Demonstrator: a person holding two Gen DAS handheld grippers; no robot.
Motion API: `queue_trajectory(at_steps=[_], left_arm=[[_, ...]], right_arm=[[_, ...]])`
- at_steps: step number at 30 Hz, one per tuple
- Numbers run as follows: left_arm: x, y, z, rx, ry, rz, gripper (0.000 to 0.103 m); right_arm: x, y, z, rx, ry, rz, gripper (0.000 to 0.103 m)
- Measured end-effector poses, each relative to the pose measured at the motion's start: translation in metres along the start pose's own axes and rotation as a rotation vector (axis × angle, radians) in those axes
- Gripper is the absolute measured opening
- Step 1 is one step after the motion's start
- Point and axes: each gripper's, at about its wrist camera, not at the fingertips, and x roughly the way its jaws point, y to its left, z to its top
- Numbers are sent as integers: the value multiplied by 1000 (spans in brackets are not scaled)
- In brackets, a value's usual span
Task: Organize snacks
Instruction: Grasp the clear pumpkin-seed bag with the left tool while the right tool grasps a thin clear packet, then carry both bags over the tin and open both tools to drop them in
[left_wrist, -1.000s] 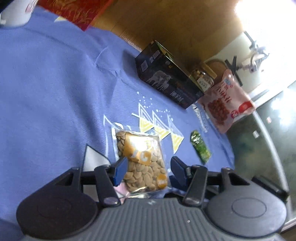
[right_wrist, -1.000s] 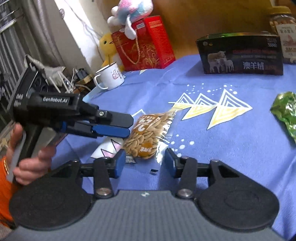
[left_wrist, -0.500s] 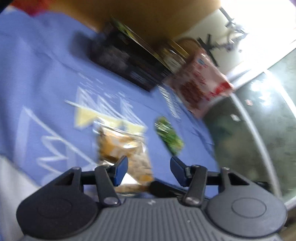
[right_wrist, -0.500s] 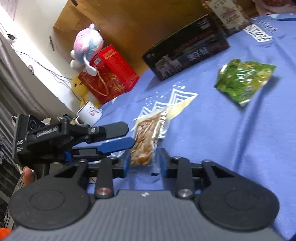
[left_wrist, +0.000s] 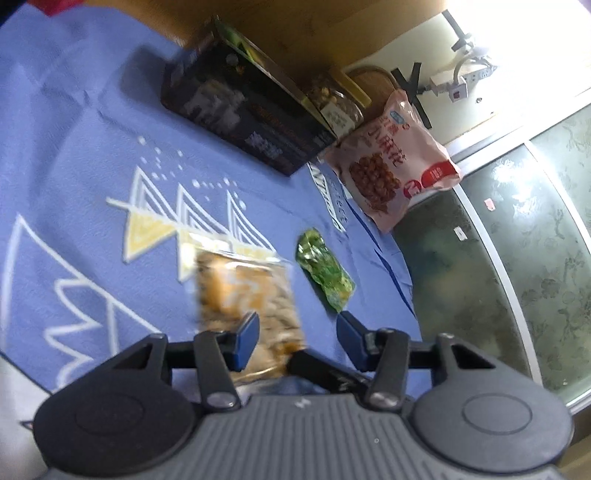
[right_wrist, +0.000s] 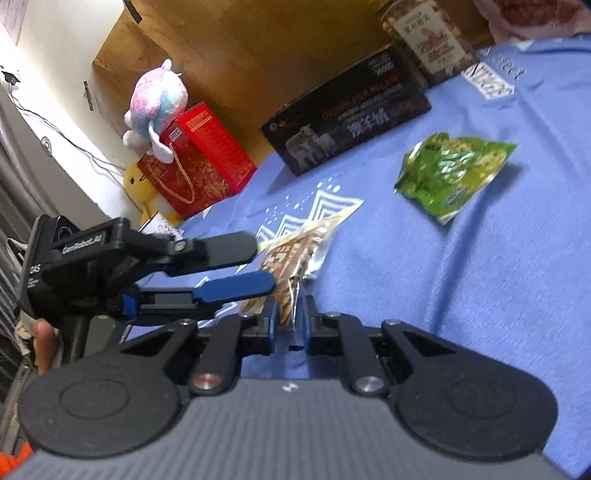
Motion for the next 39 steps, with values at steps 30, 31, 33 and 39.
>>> queue_trajectory(at_steps=[30,31,33,39], left_arm=[[8,16,-1,-69,16,-9,49],[9,16,-1,-64,17,-9,49],[10,15,-1,-57,17,-5,49],[9,18,2,-56,28,-17,48]], right_arm=[[-24,-23,5,151,-108,111,38],[-23,-23,5,156,-102,116,37],[-12,-21,6,145,-53,88,37],[4,-9,5,106,-21,59,13]])
